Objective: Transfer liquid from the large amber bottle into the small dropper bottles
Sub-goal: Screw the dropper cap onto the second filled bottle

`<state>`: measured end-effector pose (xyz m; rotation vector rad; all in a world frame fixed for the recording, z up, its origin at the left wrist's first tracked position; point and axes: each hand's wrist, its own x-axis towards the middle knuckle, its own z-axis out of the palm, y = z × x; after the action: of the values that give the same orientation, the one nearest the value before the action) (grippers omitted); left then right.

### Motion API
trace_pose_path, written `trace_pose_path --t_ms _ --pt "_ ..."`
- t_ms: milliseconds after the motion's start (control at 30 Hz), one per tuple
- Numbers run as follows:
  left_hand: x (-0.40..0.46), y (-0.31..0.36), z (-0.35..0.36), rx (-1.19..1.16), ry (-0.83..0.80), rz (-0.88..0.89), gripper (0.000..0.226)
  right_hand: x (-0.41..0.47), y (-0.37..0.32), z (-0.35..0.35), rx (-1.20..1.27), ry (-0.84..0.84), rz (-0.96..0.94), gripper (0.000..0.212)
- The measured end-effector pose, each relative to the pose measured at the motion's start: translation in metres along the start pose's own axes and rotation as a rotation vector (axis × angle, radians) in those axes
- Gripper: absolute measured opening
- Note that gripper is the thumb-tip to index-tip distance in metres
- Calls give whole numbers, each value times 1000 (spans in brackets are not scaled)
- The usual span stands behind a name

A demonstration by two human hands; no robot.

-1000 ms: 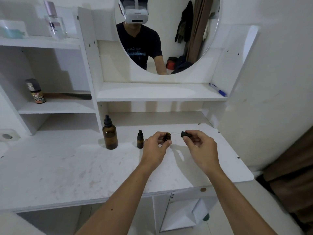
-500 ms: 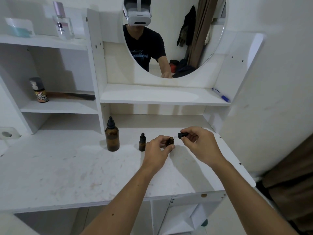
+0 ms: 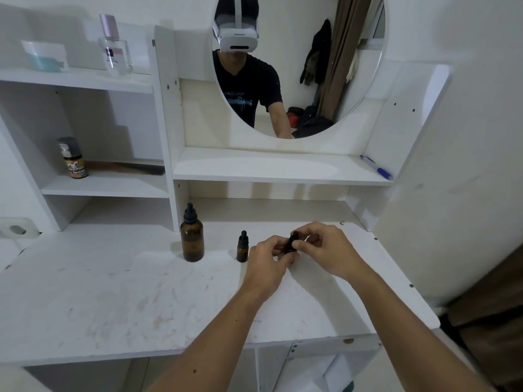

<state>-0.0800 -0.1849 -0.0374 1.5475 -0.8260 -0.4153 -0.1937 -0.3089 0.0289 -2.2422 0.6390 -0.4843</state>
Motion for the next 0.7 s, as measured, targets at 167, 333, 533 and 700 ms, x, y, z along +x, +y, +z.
trace_pose_path --t_ms 167,333,533,700 --pt "0 1 0 5 3 25 16 -10 12 27 163 180 -6 23" --pt "3 -2 -1 34 -14 42 19 -19 18 47 415 258 -70 19" --pt "2 1 -1 25 -10 64 20 -19 21 39 583 241 -36 20" --pt "2 1 -1 29 -1 46 20 -14 24 42 648 224 -12 9"
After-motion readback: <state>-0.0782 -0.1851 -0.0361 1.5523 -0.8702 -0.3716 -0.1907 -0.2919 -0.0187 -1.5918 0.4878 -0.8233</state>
